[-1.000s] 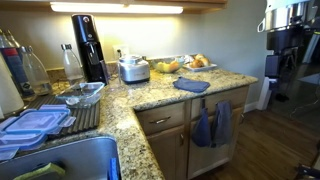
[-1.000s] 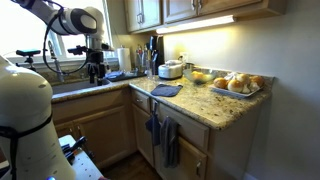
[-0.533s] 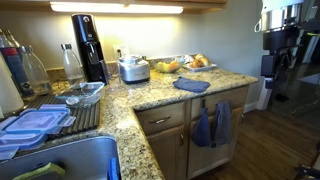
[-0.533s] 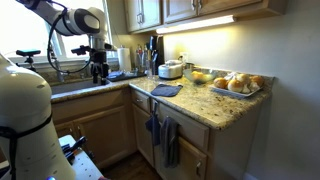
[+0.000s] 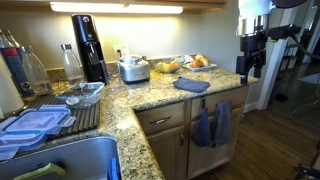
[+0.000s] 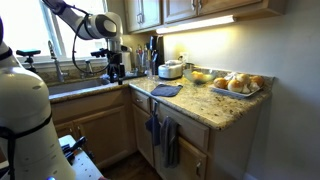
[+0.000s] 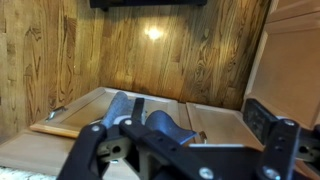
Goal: Take the mitten off the counter top and hang it on the drawer
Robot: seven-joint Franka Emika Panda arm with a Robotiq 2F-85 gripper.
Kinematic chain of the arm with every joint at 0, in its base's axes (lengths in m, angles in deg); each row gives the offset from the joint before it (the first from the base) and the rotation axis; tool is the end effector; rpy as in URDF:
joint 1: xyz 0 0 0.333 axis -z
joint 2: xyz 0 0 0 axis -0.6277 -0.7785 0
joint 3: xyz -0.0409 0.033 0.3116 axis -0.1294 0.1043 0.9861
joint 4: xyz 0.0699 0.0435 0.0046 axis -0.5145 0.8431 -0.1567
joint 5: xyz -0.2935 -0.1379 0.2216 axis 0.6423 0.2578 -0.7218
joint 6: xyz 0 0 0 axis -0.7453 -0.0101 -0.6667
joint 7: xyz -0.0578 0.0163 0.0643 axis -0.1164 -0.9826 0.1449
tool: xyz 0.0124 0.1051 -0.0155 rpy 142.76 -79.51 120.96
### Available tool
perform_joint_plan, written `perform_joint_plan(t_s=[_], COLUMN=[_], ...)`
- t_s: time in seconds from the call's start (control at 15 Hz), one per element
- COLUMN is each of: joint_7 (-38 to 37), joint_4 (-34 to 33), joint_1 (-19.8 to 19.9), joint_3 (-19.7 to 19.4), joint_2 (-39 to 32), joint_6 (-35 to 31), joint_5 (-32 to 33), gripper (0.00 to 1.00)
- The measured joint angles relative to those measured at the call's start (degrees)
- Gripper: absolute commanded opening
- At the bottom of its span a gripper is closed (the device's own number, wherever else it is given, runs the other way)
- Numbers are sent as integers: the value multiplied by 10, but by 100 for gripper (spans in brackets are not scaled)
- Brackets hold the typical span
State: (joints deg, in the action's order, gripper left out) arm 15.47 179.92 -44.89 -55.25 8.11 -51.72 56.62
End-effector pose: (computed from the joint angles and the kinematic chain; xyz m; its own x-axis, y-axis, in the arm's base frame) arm 0.3965 0.1601 0.4021 0.9932 -0.0464 -0.1072 -0.0411 -0.9978 0.0514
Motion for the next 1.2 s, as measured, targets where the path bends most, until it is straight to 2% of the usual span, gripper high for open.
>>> perform_joint_plan(t_s=[0.47,1.2], joint_7=[0,0], joint_4=[-90,-105], joint_1=[10,9], joint_3=[-38,-39], joint_2=[-104,-122], joint_6=[-28,-28], joint_5=[7,12], gripper=[100,100])
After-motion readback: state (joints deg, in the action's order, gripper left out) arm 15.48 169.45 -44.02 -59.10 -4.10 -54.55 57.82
